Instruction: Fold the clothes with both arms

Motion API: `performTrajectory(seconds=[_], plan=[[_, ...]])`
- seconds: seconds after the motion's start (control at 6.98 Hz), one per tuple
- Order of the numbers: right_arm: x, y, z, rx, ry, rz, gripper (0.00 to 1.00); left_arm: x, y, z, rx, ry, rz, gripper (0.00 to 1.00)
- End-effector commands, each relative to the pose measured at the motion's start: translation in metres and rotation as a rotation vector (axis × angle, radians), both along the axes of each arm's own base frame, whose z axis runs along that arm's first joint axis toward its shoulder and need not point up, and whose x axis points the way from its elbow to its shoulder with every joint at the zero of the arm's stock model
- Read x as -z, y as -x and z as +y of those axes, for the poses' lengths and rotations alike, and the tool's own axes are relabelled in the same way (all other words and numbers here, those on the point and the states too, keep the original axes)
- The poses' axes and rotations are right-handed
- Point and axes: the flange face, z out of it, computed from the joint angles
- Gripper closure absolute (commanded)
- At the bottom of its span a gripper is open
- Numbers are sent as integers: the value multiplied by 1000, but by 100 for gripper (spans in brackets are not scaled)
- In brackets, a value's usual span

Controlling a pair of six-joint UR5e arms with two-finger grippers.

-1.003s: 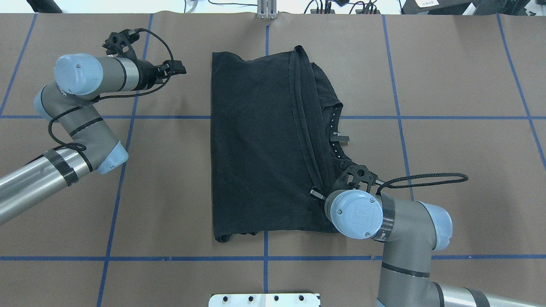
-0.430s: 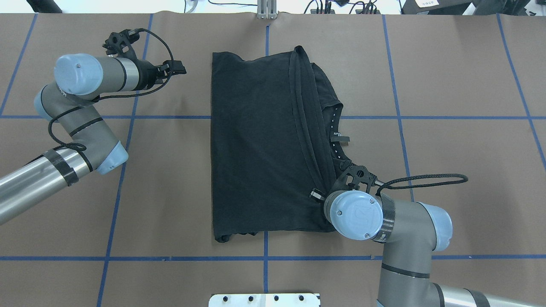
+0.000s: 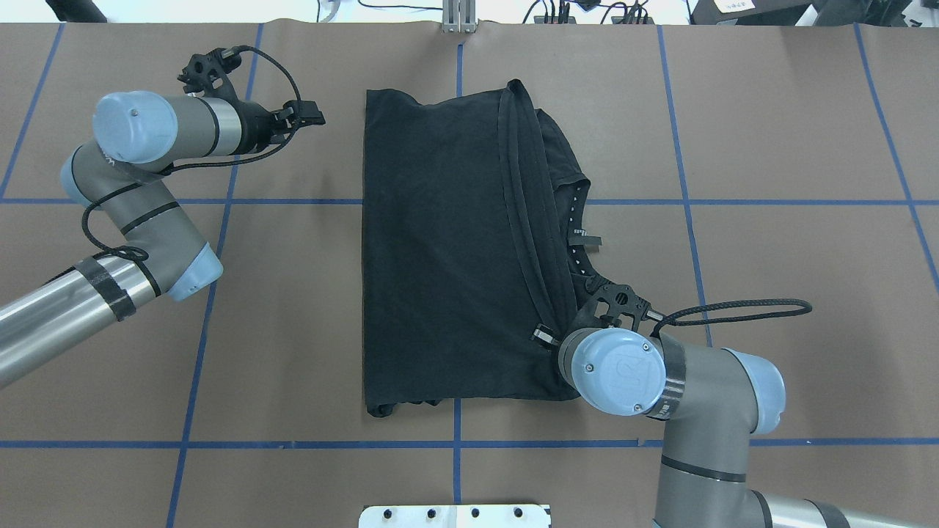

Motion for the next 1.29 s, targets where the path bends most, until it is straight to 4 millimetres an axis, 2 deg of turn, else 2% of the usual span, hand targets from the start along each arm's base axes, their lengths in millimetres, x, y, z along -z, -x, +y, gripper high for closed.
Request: performTrajectory(seconds=[0.0,0.14,0.29,0.43,0.57,0.86,1.15], plan=[[12,-19,19,27,-6,-36,100,19,-1,62,-4,107,185,5],[11,-31,27,42,-2,-45,100,32,5,119,-22,141,274,2],[10,-40,33,61,18,-57,100,41,1,174,-30,216,360,2],[7,-47,40,102,60,-68,100,42,-13,229,-25,262,402,1],[8,-48,43,115,74,-76,100,34,-25,272,-15,289,403,1],[5,-47,45,131,92,-73,100,58,-54,328,-26,433,384,1],[6,-46,47,100,153,-90,100,97,-98,378,-30,603,385,1]])
